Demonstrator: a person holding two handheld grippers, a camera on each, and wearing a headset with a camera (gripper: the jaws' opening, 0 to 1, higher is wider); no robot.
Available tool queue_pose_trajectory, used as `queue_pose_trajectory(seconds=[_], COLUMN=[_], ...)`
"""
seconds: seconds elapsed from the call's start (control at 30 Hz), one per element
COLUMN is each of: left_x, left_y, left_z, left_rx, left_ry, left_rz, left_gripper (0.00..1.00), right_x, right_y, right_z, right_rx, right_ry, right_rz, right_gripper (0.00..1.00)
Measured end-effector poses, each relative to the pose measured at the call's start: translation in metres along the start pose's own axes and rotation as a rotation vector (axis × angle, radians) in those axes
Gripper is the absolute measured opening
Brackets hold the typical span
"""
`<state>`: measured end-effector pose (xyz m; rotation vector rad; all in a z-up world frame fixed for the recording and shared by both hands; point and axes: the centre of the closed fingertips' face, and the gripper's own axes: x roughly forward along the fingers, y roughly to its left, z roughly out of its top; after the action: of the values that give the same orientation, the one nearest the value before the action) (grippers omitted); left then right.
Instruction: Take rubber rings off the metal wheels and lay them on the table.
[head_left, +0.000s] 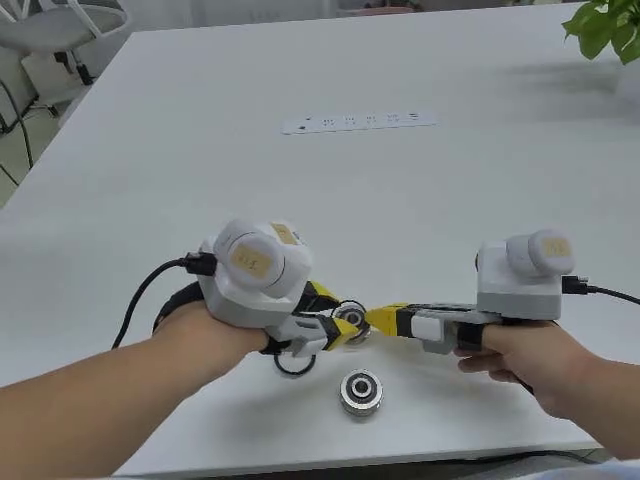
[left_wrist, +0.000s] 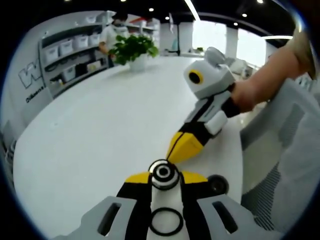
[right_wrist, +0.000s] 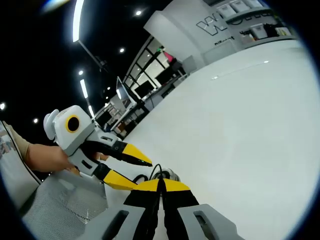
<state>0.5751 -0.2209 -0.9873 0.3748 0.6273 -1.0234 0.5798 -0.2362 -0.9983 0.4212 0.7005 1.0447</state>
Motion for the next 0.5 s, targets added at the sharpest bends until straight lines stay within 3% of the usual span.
queue_pose_trajectory(seconds=[0.5], left_x=[-0.029], left_y=[0.0], left_z=[0.003], left_rx=[-0.011], left_ry=[-0.034], left_rz=[0.003], left_gripper=[0.33], right_x=[-0.003], right_y=[0.016], right_z=[0.006], right_rx=[-0.022], right_ry=[0.002], right_rz=[0.014], right_gripper=[0.0])
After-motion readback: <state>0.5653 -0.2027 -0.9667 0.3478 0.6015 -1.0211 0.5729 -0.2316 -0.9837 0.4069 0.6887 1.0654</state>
